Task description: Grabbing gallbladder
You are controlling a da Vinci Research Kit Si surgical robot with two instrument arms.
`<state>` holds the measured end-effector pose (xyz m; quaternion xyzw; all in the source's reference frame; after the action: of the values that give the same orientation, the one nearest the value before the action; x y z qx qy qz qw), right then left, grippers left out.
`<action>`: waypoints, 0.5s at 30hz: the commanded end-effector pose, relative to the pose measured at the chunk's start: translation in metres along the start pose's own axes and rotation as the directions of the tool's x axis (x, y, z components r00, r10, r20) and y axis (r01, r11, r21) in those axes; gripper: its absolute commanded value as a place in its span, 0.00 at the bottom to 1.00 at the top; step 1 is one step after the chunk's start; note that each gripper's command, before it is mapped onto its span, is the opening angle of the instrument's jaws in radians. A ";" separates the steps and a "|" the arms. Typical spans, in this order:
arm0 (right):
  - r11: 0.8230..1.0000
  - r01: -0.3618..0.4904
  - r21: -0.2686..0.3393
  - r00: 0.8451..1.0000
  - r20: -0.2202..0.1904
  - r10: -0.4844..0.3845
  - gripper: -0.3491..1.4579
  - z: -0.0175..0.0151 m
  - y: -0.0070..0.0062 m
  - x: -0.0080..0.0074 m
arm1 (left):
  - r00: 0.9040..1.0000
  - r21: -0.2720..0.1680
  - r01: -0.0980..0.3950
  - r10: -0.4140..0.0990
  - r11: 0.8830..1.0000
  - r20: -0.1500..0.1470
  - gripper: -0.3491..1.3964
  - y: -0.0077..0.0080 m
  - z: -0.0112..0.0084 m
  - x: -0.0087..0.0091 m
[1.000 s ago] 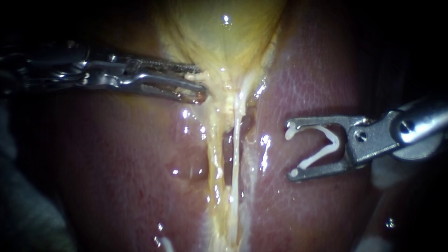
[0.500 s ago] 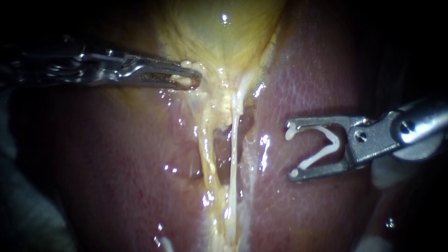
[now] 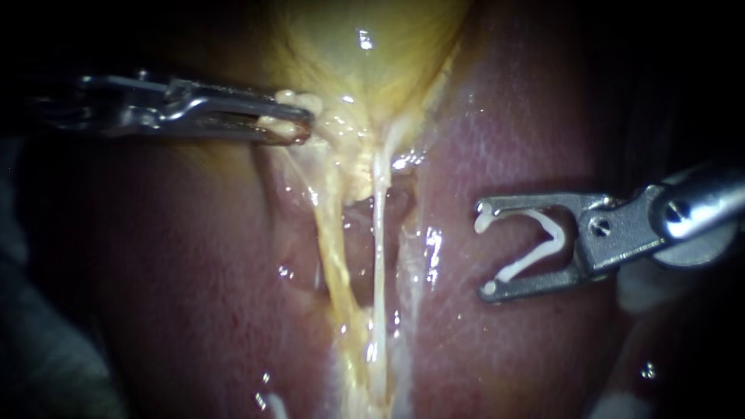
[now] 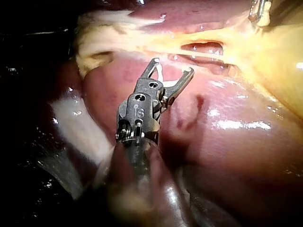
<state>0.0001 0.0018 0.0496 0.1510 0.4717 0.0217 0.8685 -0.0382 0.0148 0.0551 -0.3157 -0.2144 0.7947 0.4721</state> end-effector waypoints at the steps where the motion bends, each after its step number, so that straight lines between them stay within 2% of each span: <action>1: 1.000 0.000 0.000 1.000 0.000 0.000 0.47 0.0000 0.0000 0.0000 | 1.000 0.002 0.002 -0.002 1.000 -0.011 0.00 0.0000 -0.0008 0.0004; 6: 1.000 0.000 0.000 1.000 0.000 0.000 0.47 0.0000 0.0000 0.0000 | 1.000 0.001 0.013 -0.013 1.000 -0.028 0.00 0.0003 -0.0025 0.0013; 15: 1.000 -0.001 0.000 1.000 0.000 0.001 0.47 0.0000 0.0000 0.0000 | 0.999 0.003 0.015 -0.015 1.000 -0.029 0.00 0.0005 -0.0025 0.0013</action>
<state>0.0001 0.0018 0.0497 0.1510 0.4715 0.0220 0.8685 -0.0372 0.0159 0.0526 -0.3249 -0.2089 0.7868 0.4815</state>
